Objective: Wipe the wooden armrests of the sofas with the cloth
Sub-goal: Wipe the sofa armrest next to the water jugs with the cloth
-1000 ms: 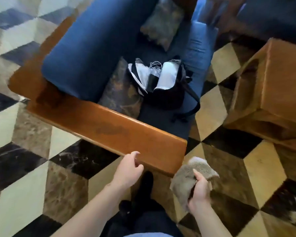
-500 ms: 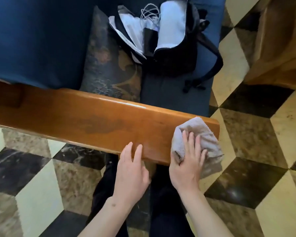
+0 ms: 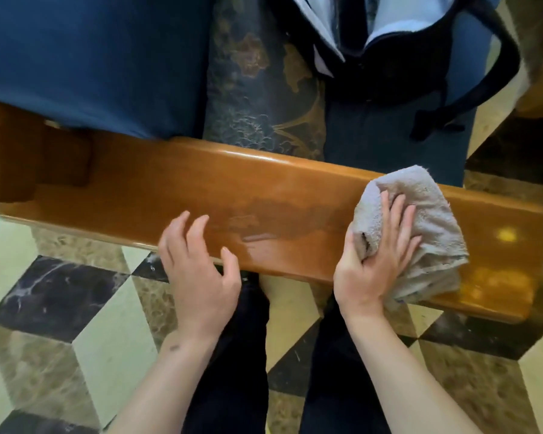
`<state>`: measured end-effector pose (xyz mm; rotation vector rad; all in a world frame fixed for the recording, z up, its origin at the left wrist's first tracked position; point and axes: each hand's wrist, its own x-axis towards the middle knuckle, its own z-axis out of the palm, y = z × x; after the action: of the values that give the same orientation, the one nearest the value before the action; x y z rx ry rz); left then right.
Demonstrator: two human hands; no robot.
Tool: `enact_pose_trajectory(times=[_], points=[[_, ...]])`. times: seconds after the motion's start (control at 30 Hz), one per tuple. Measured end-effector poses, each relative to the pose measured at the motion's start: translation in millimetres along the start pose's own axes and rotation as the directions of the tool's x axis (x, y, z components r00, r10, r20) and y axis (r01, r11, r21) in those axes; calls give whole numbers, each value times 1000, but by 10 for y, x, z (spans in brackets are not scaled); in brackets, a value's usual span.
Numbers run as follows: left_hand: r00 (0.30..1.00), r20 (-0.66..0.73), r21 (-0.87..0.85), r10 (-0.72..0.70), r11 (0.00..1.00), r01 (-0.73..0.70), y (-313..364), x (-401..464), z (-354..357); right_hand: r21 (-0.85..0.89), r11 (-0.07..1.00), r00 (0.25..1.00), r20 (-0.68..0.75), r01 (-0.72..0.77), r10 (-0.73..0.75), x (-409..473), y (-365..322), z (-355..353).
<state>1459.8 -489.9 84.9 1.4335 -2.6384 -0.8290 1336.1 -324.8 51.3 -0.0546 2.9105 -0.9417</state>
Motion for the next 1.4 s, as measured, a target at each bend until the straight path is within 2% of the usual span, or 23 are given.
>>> enact_pose_trajectory(times=[0.1,0.23,0.33,0.43,0.53,0.7,0.77,0.83,0.9,0.93,1.0,1.07,1.17,1.4], points=[[990,-65,-50,-126,991,123,-268,349,-213,62,995,995,58,81,-85,-138,-302,229],[983,-65,-77,-173,983,168,-611,616,-433,119,970,964,139,213,-228,-330,-811,591],[983,-50,-96,-179,980,173,-793,702,-554,124,944,922,208,305,-325,-464,-1176,862],[993,-34,-36,-110,993,109,-1007,801,-670,77,922,880,279,379,-385,-586,-1552,1145],[998,-11,69,-55,996,56,-1236,844,-742,-4,832,774,367,555,-516,-693,-1836,1371],[984,-51,83,-168,982,172,-1490,738,-778,-45,683,622,460,729,-633,-711,-1906,1503],[986,-29,93,-162,982,164,-1498,669,-768,17,586,500,503,810,-705,-673,-1844,1457],[994,-4,104,-112,988,112,-1454,613,-748,160,400,258,545,902,-798,-587,-1780,1406],[997,28,129,-69,990,65,-1353,551,-696,283,198,-4,583,938,-813,-419,-1674,1325],[997,46,144,-60,988,53,-1294,517,-663,315,125,-92,594,941,-799,-317,-1598,1270],[994,87,159,-71,986,56,-1223,444,-605,329,25,-193,611,944,-768,-148,-1432,1161],[991,117,188,-68,981,45,-1111,361,-555,325,-9,-223,628,946,-746,10,-1218,1016],[987,156,228,-36,974,0,-870,268,-450,306,3,-203,637,952,-744,249,-837,719],[965,241,314,100,933,-175,-89,-49,7,164,153,-4,693,975,-721,735,406,-317]])
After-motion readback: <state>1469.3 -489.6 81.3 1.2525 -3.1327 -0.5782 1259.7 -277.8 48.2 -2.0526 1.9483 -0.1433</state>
